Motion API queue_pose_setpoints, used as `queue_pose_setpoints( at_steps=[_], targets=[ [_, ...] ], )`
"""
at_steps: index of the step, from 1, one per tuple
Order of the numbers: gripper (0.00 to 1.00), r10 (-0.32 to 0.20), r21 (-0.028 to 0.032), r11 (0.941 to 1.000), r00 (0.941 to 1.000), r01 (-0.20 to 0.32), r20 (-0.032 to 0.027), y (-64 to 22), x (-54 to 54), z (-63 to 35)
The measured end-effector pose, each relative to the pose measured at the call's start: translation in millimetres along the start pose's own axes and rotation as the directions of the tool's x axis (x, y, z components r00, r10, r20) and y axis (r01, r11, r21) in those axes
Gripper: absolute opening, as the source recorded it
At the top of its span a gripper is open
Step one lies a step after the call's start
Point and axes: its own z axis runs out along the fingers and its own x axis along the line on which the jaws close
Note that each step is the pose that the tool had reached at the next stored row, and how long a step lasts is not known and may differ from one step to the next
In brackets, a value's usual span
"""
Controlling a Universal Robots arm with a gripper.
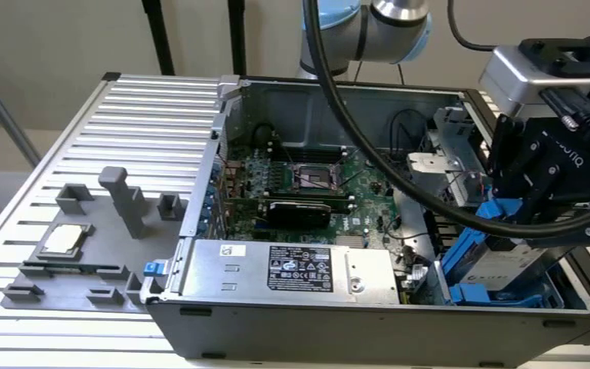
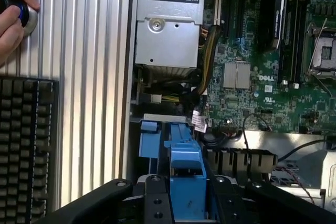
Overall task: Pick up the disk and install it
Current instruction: 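Insert the disk into the insertion slot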
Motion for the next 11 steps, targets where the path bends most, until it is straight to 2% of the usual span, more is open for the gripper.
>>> queue_pose_setpoints(
  at_steps=[11],
  targets=[
    [0.00, -0.017, -0.0002, 0.9999, 0.9999, 0.017, -0.0007, -0.6, 0.0, 20.1]
  ],
)
